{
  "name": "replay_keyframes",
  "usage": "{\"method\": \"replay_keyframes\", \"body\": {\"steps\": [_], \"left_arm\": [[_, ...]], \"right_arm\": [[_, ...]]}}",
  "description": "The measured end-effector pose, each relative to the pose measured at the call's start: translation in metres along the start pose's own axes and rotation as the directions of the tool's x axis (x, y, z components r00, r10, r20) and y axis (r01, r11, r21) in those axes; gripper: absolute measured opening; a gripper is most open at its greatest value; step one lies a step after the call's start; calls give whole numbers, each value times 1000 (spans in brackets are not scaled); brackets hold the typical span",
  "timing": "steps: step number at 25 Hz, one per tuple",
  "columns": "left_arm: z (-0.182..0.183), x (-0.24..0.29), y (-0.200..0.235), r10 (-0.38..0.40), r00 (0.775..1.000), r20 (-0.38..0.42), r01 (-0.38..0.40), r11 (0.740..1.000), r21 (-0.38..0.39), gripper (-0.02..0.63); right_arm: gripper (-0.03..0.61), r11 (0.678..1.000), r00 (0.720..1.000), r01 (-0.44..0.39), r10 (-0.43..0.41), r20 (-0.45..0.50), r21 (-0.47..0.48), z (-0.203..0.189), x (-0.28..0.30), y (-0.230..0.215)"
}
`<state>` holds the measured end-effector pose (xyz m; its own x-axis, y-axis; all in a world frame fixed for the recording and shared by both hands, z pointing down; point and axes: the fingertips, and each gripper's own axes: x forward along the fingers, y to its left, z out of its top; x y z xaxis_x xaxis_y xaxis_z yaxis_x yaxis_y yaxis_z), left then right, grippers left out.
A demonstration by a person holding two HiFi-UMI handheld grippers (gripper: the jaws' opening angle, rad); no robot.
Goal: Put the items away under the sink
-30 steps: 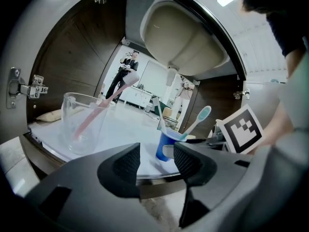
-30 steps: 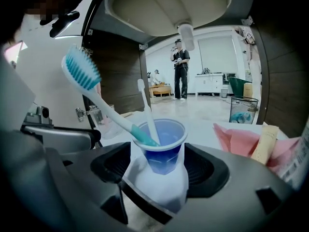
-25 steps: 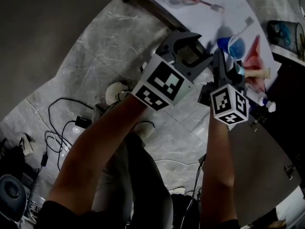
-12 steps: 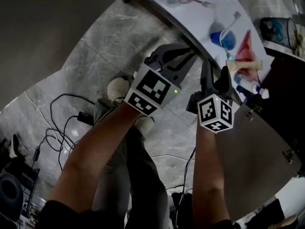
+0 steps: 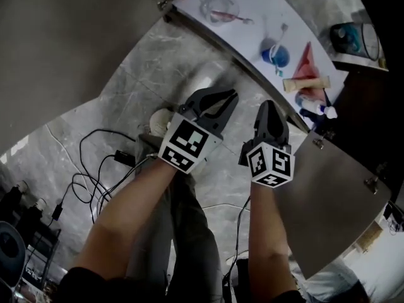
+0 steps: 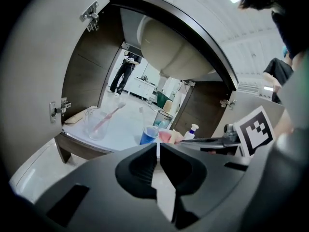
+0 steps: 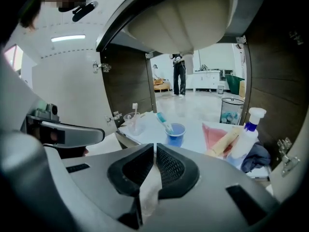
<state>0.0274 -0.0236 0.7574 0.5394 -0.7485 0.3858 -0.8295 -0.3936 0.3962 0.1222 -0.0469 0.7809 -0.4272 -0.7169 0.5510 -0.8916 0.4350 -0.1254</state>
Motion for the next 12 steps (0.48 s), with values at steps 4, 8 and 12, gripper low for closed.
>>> {"method": "replay_keyframes", "body": {"steps": [4,8,12], "left_arm": [[16,-19,-15,7,1000,-24,-8,1000,-5,25],[31,-38,-32,4,999,-50,-4,1000,-3,23],[44,-52,-52,0,996,-87,0,1000,6,20]], "right_arm": [[40,999,999,-39,39,-22,-3,15,-22,18],[38,997,997,-75,75,-30,4,34,-46,29],[38,989,989,-143,142,-45,-25,55,-67,50]]}}
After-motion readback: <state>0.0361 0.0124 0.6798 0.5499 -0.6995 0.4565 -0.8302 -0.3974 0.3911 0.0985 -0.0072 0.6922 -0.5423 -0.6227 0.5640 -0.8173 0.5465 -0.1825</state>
